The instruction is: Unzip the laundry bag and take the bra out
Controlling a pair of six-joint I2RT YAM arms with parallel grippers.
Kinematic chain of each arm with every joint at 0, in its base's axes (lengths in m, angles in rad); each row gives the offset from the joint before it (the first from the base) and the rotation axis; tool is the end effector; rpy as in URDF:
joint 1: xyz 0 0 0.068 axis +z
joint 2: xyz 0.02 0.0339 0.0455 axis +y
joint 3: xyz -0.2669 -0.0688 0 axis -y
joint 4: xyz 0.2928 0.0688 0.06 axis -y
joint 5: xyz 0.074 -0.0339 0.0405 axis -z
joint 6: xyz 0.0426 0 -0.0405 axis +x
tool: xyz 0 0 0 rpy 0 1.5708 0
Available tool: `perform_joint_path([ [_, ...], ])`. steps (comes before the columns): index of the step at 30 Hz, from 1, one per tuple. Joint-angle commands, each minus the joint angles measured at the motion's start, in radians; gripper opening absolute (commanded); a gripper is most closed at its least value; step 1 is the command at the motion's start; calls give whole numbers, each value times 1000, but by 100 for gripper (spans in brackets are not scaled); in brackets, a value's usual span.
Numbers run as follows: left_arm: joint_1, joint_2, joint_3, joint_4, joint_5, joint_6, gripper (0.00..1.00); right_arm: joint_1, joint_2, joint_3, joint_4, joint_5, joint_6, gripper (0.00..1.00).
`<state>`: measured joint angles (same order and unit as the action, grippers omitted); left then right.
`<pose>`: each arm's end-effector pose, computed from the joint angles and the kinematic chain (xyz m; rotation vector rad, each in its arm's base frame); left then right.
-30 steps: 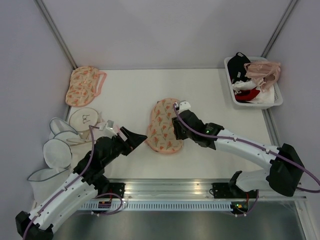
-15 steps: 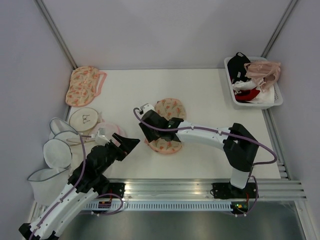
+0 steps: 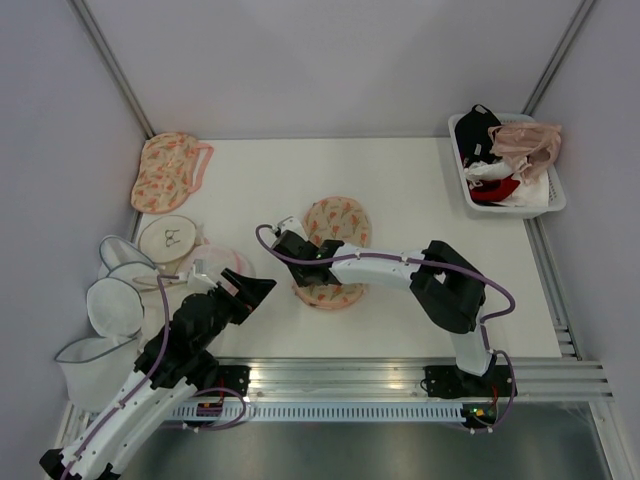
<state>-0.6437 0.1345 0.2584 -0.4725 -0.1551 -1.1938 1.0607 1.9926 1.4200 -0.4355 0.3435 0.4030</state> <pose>0.1221 -0.0834 0.2054 -0.6700 1.9597 -1.0540 0.2414 0.4021 0.1523 -0.6877 2.4028 0.1600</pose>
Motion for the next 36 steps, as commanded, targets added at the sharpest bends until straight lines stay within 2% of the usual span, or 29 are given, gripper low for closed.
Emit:
perform_joint_path([
  [1, -2, -13, -1, -6, -18, -26, 92, 4, -6, 7, -3, 29, 22, 20],
  [6, -2, -12, 1, -9, -18, -27, 92, 2, -31, -19, 11, 29, 20, 10],
  [8, -2, -13, 1, -11, -17, -29, 92, 4, -37, -32, 18, 29, 25, 9],
  [10, -2, -13, 2, -14, -17, -29, 92, 4, -41, -38, 24, 19, 23, 18],
  [11, -2, -16, 2, -14, -17, -29, 92, 4, -41, -41, 27, 6, 25, 38],
  [12, -2, -18, 2, -15, -17, -29, 92, 4, -43, -43, 32, 0, 26, 44],
  [14, -2, -21, 2, -17, -17, -32, 92, 4, -38, -49, 44, -3, 31, 48],
  [16, -2, -21, 2, -20, -18, -33, 92, 4, -32, -52, 49, -5, 34, 45],
  [19, -2, -22, 5, -25, -18, -33, 92, 2, -12, -55, 52, -5, 39, 32],
  [20, -2, -26, 7, -26, -18, -33, 92, 2, -9, -58, 53, -5, 40, 22],
  [22, -2, -26, 8, -31, -20, -33, 92, -1, -8, -62, 60, -3, 43, 12],
  [23, -2, -26, 8, -29, -20, -35, 92, -1, -8, -69, 60, -3, 42, 3],
  [24, -2, -27, 8, -31, -20, -33, 92, -2, -9, -73, 64, -4, 45, 0],
  [33, -2, -35, 7, -41, -21, -36, 92, -24, -32, -119, 81, -12, 46, 0],
  [34, -2, -38, 5, -43, -21, -36, 92, -27, -26, -121, 80, -15, 49, 3],
  [36, -2, -38, 5, -41, -21, -38, 92, -25, -23, -124, 83, -17, 49, 25],
])
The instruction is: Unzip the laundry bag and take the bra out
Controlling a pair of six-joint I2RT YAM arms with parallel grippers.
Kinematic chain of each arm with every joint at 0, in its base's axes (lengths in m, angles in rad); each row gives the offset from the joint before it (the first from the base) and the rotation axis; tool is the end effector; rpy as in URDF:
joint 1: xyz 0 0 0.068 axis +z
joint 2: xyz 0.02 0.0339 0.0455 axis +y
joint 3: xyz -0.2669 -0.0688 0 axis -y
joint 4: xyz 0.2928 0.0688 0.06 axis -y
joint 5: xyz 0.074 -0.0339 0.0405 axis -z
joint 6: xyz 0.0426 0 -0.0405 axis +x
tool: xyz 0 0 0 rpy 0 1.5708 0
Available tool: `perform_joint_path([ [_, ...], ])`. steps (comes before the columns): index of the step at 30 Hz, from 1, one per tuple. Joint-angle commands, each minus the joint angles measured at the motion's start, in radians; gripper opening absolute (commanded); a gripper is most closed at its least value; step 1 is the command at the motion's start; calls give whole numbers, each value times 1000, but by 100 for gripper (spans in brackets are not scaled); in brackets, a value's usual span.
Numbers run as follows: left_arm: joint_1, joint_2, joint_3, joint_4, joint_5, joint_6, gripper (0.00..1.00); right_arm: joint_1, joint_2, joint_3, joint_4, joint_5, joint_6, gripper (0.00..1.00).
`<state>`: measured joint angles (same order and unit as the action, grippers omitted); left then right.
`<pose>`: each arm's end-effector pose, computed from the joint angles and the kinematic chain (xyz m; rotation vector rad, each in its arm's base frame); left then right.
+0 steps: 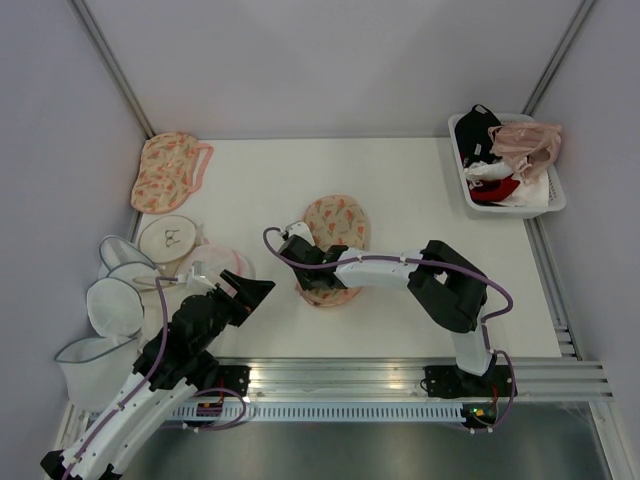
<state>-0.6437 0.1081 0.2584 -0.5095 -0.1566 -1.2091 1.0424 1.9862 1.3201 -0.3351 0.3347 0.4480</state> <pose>0.1190 -0.0810 0.2047 -0.6890 1.9664 -1.0541 0.2423 0.3873 0.1277 -0.6132 2.4237 0.1857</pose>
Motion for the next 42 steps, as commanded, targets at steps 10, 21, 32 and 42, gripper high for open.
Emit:
perform_joint_path([
  [10, -2, -10, 8, -14, -26, -24, 92, -15, 19, -35, 2, -33, 4, 5],
  [21, -2, -12, 12, -21, -29, -23, 92, -38, -73, -93, 25, -17, 9, 0],
  [32, -2, -2, 24, -23, -41, -21, 92, -48, -411, -139, -2, 46, -5, 0],
  [42, -2, 38, 21, 25, -37, -3, 94, -70, -440, -125, -65, 17, -52, 26],
])
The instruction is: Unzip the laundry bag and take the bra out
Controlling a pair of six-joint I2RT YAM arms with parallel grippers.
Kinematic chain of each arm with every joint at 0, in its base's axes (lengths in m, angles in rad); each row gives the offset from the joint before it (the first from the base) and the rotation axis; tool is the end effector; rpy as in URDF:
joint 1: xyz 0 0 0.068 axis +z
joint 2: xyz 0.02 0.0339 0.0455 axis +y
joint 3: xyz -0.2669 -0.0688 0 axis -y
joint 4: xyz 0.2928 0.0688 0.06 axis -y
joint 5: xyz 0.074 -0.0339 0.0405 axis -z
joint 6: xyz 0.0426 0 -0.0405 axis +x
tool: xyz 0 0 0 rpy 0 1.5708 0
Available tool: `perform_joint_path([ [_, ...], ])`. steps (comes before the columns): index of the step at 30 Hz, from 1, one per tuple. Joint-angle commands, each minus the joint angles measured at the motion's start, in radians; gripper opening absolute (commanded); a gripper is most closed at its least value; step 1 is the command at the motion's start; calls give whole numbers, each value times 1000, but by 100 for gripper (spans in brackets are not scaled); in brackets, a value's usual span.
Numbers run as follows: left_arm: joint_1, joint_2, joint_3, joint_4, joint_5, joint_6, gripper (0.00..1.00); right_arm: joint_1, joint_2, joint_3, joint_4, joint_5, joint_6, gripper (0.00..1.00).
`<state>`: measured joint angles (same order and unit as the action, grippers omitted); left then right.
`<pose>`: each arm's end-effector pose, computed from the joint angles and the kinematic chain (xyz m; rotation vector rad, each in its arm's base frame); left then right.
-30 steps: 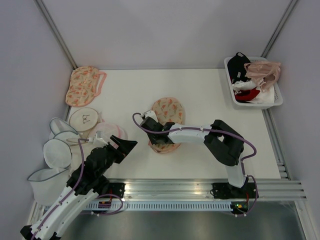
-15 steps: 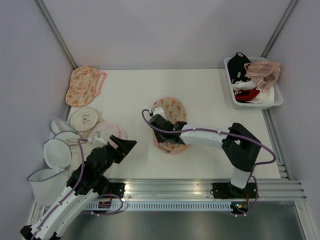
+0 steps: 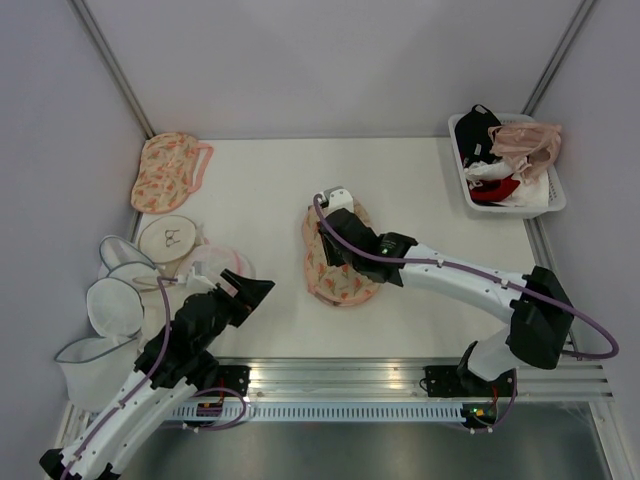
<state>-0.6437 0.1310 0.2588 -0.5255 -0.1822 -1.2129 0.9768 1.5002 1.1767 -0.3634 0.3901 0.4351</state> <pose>0.1206 -0.0808 0.2003 -0.7144 1.9864 -1.0057 0.2292 0.3104 0.2716 -0.3922 2.1843 0.3461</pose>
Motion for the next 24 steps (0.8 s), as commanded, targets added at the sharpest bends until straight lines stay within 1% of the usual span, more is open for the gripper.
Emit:
perform_joint_path([
  [1, -2, 16, 13, 92, -4, 28, 96, -3, 57, 21, -28, -72, -44, 38],
  [3, -2, 24, -28, 198, 36, 79, 96, -4, 66, 31, -25, -71, -42, 43],
  [4, -2, 50, -47, 317, 44, 117, 98, -3, 61, 29, -20, -68, -39, 43],
  [6, -2, 111, -96, 453, 102, 160, 99, -4, 42, 26, -20, -59, -36, 43],
  [7, -2, 199, -104, 519, 125, 183, 99, -3, 32, 23, -25, -54, -33, 43],
  [8, -2, 264, -107, 661, 169, 199, 99, -3, 14, 15, -34, -36, -35, 43],
  [9, -2, 324, -93, 708, 177, 219, 99, -3, 3, 9, -40, -25, -32, 43],
  [10, -1, 457, -75, 729, 178, 231, 99, -3, -12, 2, -45, -10, -29, 43],
  [13, 1, 637, -6, 814, 176, 285, 98, -4, -70, -32, -63, 16, -15, 43],
  [14, 1, 727, 6, 879, 206, 295, 97, -3, -96, -49, -63, 19, -13, 42],
  [17, 3, 869, 40, 958, 222, 329, 94, -4, -142, -84, -77, 30, -1, 40],
  [19, 4, 913, 62, 1012, 228, 343, 92, -3, -167, -103, -81, 44, 5, 39],
  [24, 6, 1057, 123, 1000, 216, 357, 90, -3, -236, -143, -98, 62, 17, 36],
])
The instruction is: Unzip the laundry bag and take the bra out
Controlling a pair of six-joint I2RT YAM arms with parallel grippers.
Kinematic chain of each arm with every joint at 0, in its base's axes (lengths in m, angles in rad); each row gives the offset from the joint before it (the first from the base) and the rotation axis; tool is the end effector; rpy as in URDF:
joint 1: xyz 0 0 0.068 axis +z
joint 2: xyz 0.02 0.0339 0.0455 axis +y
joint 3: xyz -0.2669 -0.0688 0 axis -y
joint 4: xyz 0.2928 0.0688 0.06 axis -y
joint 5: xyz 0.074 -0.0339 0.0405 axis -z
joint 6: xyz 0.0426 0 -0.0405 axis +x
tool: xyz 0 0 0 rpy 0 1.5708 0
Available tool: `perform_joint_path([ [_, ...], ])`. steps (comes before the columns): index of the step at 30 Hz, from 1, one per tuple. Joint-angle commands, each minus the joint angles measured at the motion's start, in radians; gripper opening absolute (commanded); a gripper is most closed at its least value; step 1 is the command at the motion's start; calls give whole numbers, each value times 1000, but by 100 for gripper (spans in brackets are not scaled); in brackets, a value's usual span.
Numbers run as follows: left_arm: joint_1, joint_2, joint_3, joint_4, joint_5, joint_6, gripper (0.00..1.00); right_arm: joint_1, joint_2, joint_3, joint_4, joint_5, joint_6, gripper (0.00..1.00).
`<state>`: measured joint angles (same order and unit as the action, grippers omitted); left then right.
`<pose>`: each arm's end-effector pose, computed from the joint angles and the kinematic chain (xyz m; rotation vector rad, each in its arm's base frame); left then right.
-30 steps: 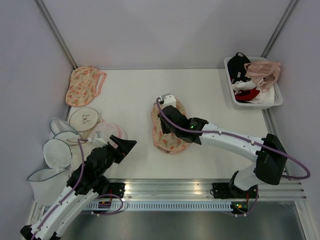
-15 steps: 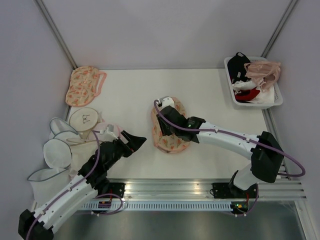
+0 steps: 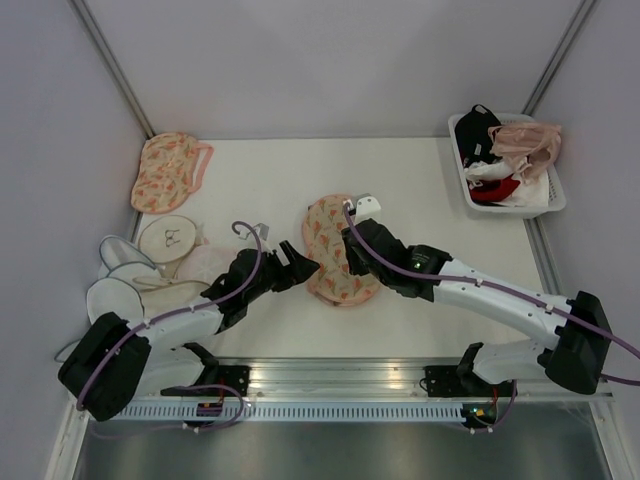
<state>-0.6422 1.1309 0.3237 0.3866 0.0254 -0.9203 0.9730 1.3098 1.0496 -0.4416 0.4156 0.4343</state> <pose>0.2064 -0.1557 0.1374 -0.2797 2.1257 -0.9979 0.2032 0.2679 0.2811 -0.3795 2.1872 0.3082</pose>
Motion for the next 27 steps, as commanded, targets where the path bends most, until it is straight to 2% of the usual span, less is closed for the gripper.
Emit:
perform_joint_path([
  [1, 6, 78, 69, 75, 4, 64, 90, 0, -53, -17, -26, 44, 20, 36],
  [8, 7, 211, 121, 77, -1, 72, 86, -2, -102, -45, -37, 61, 23, 31],
  [14, 7, 283, 153, 110, 34, 75, 74, -2, -136, -72, -45, 77, 30, 20],
  [15, 7, 288, 155, 135, 44, 72, 65, -2, -141, -74, -48, 83, 32, 18],
  [17, 9, 299, 156, 149, 67, 69, 55, -3, -152, -82, -54, 86, 35, 16],
  [18, 9, 300, 166, 152, 70, 64, 44, -3, -155, -83, -54, 91, 34, 15],
  [19, 7, 302, 167, 152, 74, 63, 37, -5, -159, -85, -60, 92, 35, 14],
  [20, 9, 303, 172, 152, 83, 63, 25, -7, -162, -88, -60, 94, 38, 11],
  [23, 7, 303, 187, 138, 97, 61, 2, -8, -175, -92, -68, 101, 43, 10],
  [27, 7, 302, 207, 162, 152, 55, 2, -11, -205, -102, -82, 129, 60, 9],
])
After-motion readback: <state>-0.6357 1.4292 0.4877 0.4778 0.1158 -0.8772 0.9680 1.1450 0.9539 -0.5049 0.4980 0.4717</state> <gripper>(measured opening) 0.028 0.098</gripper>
